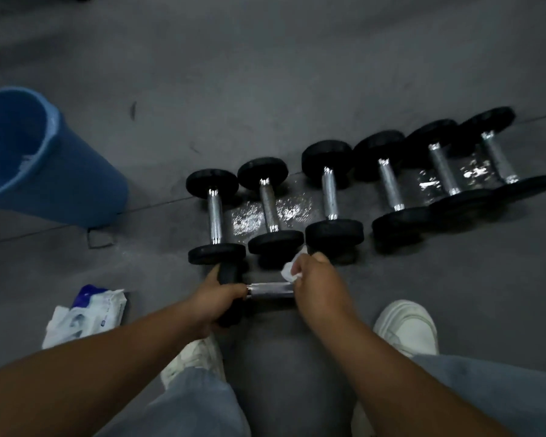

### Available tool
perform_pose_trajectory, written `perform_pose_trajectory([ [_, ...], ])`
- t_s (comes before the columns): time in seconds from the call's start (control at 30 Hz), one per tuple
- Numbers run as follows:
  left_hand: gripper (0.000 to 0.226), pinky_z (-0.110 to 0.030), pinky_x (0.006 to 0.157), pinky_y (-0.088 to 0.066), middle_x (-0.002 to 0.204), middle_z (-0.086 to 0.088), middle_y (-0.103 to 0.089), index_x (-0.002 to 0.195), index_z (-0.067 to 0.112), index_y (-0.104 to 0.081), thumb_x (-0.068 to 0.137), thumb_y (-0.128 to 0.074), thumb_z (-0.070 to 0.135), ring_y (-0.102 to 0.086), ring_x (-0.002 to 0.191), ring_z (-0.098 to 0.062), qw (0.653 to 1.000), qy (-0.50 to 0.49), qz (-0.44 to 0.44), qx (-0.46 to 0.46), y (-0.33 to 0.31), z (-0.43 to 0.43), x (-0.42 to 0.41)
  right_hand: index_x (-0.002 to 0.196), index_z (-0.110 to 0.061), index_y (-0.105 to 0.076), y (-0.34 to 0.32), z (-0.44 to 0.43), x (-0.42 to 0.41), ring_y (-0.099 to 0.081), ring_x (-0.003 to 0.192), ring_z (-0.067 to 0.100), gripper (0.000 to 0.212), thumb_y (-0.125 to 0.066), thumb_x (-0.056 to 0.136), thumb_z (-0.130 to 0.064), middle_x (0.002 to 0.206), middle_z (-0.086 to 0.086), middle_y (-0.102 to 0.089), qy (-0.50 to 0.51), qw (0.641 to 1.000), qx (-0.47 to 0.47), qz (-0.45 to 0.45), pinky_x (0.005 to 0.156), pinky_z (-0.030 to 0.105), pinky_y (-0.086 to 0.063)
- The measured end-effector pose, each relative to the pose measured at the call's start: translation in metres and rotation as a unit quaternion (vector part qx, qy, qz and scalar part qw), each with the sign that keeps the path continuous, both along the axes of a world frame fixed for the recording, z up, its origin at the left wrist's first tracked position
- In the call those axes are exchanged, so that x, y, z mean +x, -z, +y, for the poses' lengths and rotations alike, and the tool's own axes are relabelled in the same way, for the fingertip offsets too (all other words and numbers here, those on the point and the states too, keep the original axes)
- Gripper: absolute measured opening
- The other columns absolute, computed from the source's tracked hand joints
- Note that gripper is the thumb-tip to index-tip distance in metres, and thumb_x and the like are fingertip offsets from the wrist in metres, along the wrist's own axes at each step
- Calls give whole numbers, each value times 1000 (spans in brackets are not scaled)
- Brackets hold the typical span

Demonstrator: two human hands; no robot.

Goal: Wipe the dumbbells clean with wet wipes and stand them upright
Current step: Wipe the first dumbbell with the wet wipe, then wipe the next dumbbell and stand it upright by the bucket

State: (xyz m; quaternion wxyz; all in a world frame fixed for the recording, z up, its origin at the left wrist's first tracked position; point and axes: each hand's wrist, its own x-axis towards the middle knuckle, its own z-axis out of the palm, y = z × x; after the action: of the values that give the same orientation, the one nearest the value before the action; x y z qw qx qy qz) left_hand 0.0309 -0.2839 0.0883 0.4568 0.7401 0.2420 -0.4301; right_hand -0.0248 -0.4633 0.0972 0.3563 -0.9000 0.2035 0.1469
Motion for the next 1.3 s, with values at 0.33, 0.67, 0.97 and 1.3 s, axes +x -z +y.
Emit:
perform_pose_trajectory([
  [0.33,69,-40,76,-57,107,-11,-63,120,30,-42,61,-77,25,-63,90,-29,953,155,-178,189,-68,-6,-7,103,-22,-51,-65,-47,-11,-52,96,25,16,-46,91,-12,110,2,-47,-18,995,-78,-51,72,28,-38],
  [0.67,106,-51,106,-40,163,-12,15,151,40,20,88,-65,48,-4,146,-48,816,366,-249,371,-87,-48,-88,104,-17,-52,-90,-50,-51,-51,98,22,19,-43,91,-6,112,1,-46,-70,985,-131,-93,67,30,-37],
  [0.97,124,-53,110,-38,161,-11,22,152,38,19,72,-73,56,3,147,-47,803,452,-207,330,-89,-42,-107,106,-15,-54,-89,-36,-85,-49,111,25,21,-51,88,-6,132,2,-39,-137,981,-132,-47,80,33,-46],
  [1.3,124,-48,103,-44,152,-13,-20,154,34,-2,59,-77,63,-37,131,-42,815,425,-189,344,-159,13,-38,72,-23,-40,-137,-2,-23,-53,71,20,19,-47,86,-13,74,-2,-52,-119,990,-32,-70,63,28,-40],
])
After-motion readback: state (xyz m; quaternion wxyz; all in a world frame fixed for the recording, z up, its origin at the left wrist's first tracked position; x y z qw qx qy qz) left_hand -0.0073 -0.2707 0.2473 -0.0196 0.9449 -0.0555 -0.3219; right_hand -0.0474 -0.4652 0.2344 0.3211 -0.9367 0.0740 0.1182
